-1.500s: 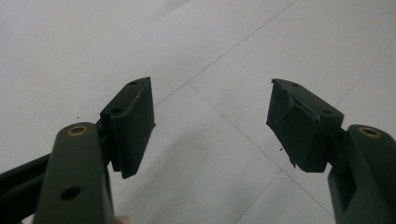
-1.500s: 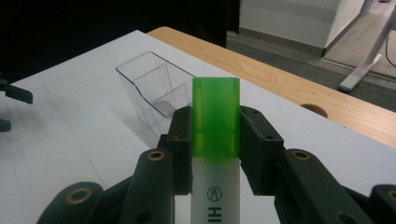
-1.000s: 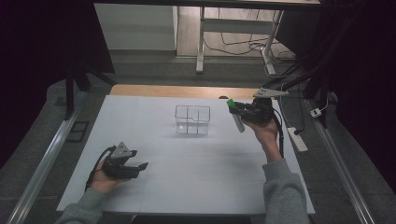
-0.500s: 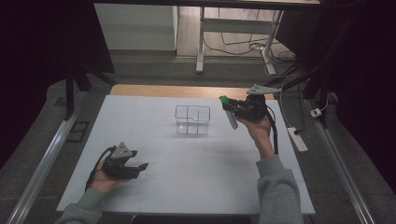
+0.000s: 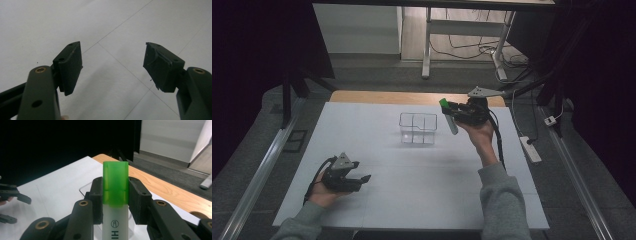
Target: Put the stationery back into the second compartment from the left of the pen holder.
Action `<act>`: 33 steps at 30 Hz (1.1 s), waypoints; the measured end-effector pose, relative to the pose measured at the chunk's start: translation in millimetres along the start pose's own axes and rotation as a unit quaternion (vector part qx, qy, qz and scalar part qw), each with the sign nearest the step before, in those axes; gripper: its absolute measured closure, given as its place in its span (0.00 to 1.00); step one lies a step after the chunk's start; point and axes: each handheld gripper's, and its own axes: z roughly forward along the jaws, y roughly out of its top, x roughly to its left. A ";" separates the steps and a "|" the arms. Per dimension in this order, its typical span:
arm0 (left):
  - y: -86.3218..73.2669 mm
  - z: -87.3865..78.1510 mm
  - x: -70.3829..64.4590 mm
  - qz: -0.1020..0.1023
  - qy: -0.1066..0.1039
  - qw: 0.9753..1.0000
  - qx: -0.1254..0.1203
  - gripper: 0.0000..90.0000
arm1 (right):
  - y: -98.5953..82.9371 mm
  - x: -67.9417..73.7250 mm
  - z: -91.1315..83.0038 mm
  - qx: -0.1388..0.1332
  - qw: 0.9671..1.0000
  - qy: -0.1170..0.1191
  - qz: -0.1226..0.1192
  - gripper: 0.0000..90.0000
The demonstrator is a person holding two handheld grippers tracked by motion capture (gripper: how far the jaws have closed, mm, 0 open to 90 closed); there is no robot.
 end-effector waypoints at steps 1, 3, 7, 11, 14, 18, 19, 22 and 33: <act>0.0 -0.1 0.1 0.000 0.000 1.000 0.000 0.34 | 1.3 1.5 1.3 -0.004 1.000 0.002 -0.001 0.74; 0.0 -0.1 0.0 0.000 0.000 1.000 0.000 0.34 | 3.9 3.6 3.4 -0.005 1.000 0.003 -0.003 0.74; 0.1 -0.2 -0.4 0.000 0.000 1.000 0.000 0.34 | 6.4 5.3 7.9 -0.008 1.000 0.005 -0.002 0.74; 0.1 -0.5 0.3 -0.002 0.000 1.000 -0.001 0.34 | 7.1 6.3 12.0 -0.012 1.000 0.005 -0.002 0.74; 0.0 -0.4 0.6 -0.004 0.000 1.000 -0.002 0.34 | 8.6 7.1 15.2 -0.013 1.000 0.007 -0.001 0.74; 0.0 -0.4 0.5 -0.002 -0.001 1.000 -0.001 0.34 | 9.5 8.2 21.3 -0.018 1.000 0.011 0.004 0.74; 0.0 -0.5 0.5 -0.002 -0.001 1.000 -0.001 0.34 | 9.2 8.5 23.3 -0.019 1.000 0.012 0.003 0.74; -0.1 -0.5 0.8 -0.003 -0.001 1.000 -0.002 0.34 | 8.0 9.7 29.6 -0.018 1.000 0.014 0.005 0.74; -0.2 -0.5 1.1 -0.003 -0.003 1.000 -0.001 0.34 | 8.4 9.8 46.1 -0.031 0.999 0.017 0.011 0.74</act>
